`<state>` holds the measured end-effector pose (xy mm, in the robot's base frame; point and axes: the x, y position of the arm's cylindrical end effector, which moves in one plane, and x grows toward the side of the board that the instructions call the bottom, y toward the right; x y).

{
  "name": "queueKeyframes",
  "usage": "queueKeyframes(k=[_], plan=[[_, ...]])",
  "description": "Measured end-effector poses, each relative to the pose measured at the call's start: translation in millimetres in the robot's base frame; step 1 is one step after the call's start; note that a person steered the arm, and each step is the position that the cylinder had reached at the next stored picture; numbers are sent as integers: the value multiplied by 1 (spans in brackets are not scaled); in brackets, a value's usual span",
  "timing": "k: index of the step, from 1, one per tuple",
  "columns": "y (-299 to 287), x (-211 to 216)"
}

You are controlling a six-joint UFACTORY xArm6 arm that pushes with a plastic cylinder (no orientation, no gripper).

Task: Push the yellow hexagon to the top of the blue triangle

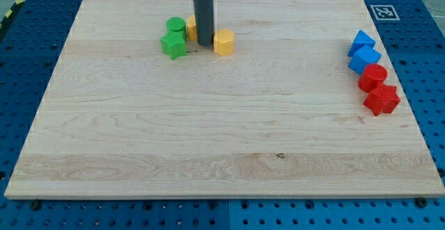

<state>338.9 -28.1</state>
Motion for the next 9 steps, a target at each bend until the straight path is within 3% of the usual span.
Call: queueKeyframes(k=[3, 5, 9], plan=[[24, 30], [40, 3], [67, 18]])
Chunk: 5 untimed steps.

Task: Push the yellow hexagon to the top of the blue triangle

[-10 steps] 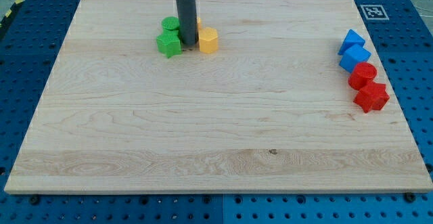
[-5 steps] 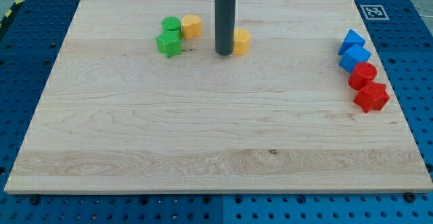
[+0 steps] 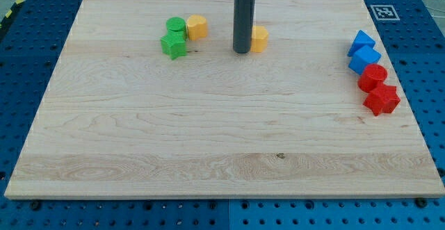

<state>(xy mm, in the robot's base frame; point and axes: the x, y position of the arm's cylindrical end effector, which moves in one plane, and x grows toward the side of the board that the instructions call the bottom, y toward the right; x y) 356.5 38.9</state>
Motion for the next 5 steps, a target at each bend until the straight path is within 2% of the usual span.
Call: queueKeyframes(k=[1, 2, 5], plan=[[11, 0], [12, -28], [48, -48]])
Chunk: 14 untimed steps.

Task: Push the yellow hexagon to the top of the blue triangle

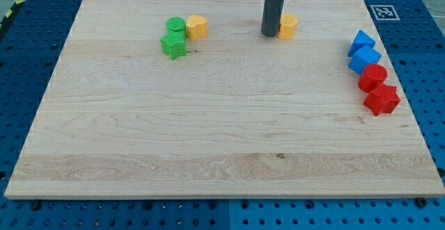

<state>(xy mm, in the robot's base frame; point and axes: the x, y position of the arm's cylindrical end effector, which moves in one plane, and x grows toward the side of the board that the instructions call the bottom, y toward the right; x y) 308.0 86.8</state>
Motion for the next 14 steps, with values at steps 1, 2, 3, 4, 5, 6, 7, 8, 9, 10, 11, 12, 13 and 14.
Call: queueKeyframes(k=[1, 2, 3, 4, 5, 6, 7, 8, 9, 10, 11, 12, 13, 14], plan=[[-1, -20], [17, -23], [26, -23], [18, -19], [18, -9], [39, -4], [57, -4], [72, -8], [85, -8], [82, -16], [91, -23], [112, -23], [113, -23], [129, -23]])
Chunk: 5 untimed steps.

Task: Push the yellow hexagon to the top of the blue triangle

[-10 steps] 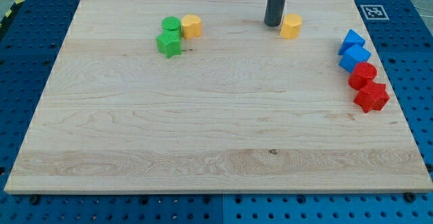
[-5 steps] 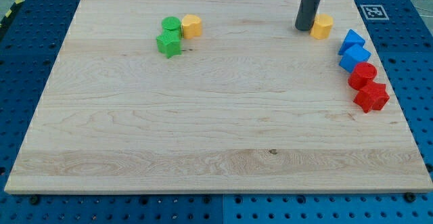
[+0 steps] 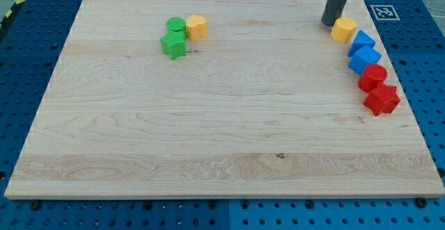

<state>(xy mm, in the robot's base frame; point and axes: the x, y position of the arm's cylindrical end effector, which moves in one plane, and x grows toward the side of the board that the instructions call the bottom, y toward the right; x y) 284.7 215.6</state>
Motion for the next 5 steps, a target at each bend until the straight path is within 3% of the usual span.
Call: queueKeyframes(k=[3, 5], plan=[[6, -1], [-55, -5]])
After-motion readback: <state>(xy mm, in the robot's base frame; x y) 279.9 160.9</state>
